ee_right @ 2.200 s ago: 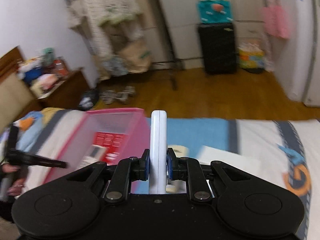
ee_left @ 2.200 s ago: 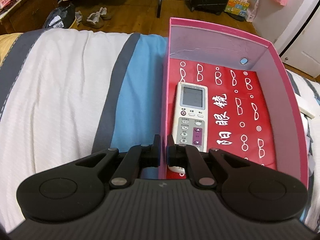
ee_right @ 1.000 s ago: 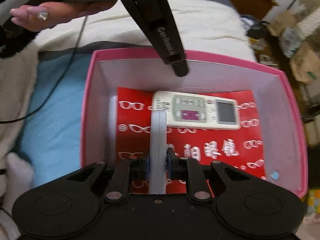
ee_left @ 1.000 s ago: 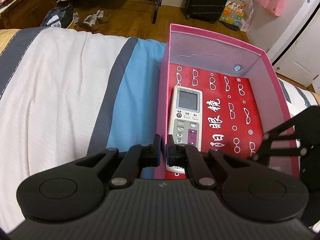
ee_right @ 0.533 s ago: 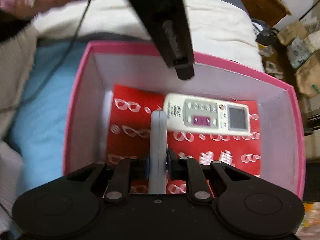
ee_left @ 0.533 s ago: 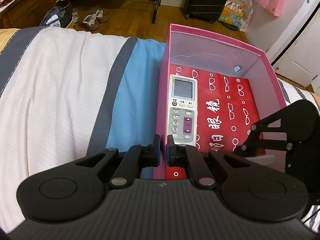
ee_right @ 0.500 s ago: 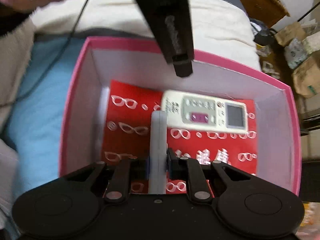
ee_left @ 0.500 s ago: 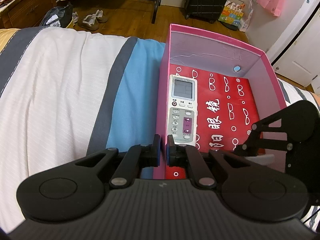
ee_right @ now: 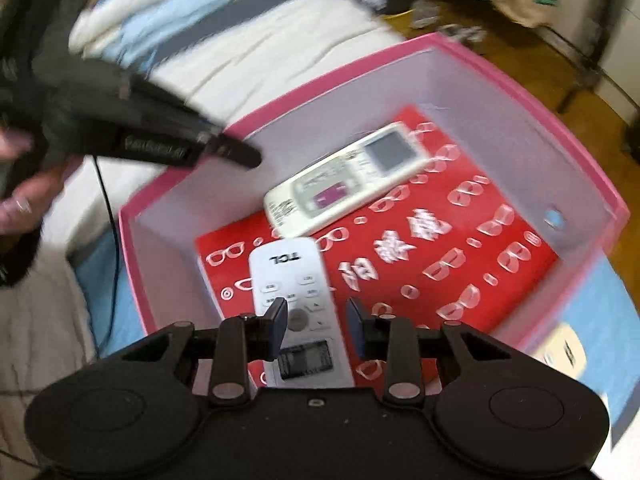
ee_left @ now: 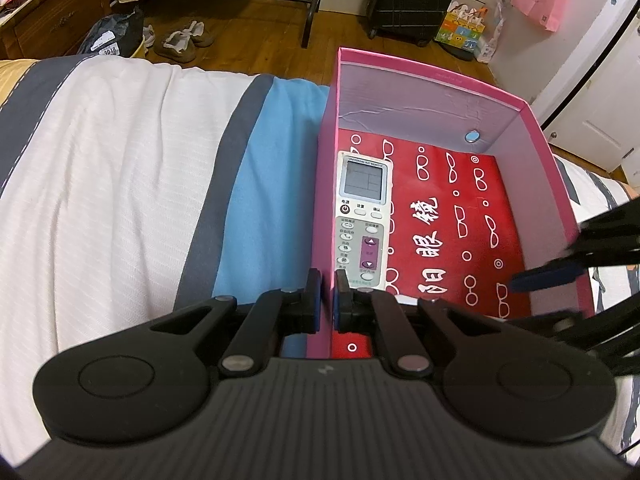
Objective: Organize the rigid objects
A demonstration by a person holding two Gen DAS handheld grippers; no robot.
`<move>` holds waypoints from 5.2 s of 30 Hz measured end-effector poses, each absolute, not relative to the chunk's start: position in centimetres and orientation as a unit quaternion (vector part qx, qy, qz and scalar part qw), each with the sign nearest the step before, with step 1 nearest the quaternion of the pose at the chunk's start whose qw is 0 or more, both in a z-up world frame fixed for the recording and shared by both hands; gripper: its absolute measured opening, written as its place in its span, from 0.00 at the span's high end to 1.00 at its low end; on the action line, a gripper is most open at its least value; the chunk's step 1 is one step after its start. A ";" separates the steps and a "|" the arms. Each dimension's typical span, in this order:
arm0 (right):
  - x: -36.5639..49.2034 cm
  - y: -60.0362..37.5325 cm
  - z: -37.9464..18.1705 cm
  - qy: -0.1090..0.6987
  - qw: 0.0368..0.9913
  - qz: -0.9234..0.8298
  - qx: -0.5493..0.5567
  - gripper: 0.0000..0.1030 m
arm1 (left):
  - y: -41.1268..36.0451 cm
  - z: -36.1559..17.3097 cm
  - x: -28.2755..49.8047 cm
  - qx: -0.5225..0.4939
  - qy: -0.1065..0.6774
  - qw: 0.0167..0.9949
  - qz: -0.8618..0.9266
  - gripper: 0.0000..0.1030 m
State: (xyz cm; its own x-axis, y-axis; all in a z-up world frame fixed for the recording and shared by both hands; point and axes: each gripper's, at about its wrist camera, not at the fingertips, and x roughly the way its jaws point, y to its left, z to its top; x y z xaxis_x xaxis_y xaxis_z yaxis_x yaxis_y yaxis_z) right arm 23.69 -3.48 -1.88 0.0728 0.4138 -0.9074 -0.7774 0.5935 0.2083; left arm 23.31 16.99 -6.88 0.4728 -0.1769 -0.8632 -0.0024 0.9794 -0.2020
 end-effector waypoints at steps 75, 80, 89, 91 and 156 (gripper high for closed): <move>18.4 -11.5 3.0 0.455 0.817 0.354 -0.031 0.46 | 17.2 -6.7 23.3 -0.084 0.513 0.853 -0.048 0.96; 18.6 -6.5 3.4 0.470 0.782 0.408 -0.038 0.46 | 17.1 -6.8 23.3 -0.079 0.510 0.855 -0.049 0.96; 24.6 0.9 -1.4 0.565 0.740 0.357 -0.074 0.46 | 17.5 -6.9 23.2 -0.090 0.508 0.855 -0.059 0.95; 26.3 1.3 -3.1 0.594 0.730 0.334 -0.057 0.46 | 17.5 -7.0 23.1 -0.090 0.507 0.855 -0.059 0.95; 14.8 -22.8 -6.3 0.551 0.781 0.244 -0.163 0.42 | 16.7 -6.4 23.3 -0.084 0.516 0.852 -0.031 0.96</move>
